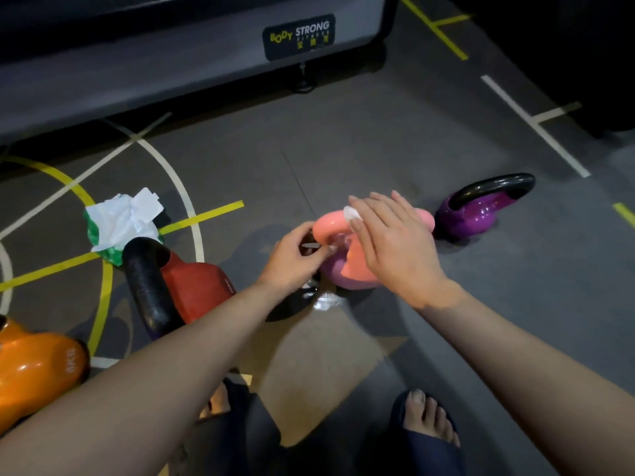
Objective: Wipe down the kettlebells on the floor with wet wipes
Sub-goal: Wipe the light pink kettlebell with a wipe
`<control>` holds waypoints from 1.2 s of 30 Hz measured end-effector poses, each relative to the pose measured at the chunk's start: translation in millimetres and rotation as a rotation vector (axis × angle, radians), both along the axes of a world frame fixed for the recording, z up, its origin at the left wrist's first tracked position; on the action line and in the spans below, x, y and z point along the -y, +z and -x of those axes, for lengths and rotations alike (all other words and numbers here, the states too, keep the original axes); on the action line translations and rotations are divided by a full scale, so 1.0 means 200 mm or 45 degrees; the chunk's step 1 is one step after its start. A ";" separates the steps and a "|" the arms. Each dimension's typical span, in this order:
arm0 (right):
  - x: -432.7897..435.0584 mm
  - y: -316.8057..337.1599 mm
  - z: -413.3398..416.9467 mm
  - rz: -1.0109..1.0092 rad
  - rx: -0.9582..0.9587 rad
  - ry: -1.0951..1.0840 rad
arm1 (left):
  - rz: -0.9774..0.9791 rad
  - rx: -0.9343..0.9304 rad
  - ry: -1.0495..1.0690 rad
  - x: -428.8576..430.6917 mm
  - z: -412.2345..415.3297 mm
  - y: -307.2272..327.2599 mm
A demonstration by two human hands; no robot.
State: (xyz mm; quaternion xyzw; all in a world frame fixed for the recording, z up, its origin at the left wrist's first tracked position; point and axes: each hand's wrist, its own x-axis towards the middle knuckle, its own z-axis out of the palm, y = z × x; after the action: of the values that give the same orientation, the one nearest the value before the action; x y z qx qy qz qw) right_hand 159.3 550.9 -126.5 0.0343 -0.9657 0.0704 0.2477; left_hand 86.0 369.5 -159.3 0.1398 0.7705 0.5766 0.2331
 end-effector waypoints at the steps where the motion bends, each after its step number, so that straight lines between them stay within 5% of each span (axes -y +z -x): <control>1: -0.05 0.00 -0.02 0.019 0.000 0.029 | 0.005 -0.007 -0.005 0.00 0.00 0.01; 7: -0.22 0.01 -0.14 0.688 0.115 -0.358 | 0.068 -0.253 0.003 0.04 -0.01 0.04; 11: -0.13 0.02 -0.08 0.797 0.012 -0.375 | 0.078 -0.395 0.027 0.00 -0.03 0.09; 18: -0.16 -0.12 -0.17 1.980 0.194 -0.686 | 0.105 -0.604 -0.082 -0.09 0.01 0.20; 22: -0.12 -0.12 -0.11 2.542 -0.010 -0.817 | 0.109 -0.566 -0.018 -0.10 -0.02 0.18; 26: -0.15 0.00 -0.09 2.419 -0.211 -0.570 | 0.095 -0.554 -0.053 -0.10 -0.01 0.20; 31: -0.08 -0.12 -0.15 2.012 0.104 -0.751 | 0.082 -0.548 -0.064 -0.10 -0.02 0.20; 36: -0.07 -0.06 -0.12 2.275 -0.062 -0.910 | 0.088 -0.561 -0.078 -0.09 -0.01 0.19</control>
State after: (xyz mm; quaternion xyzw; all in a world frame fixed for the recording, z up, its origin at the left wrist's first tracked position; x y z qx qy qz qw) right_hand 184.2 564.1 -138.1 -0.4619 -0.5035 0.6996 0.2091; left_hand 88.0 388.5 -122.0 0.2775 0.8175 0.4981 0.0813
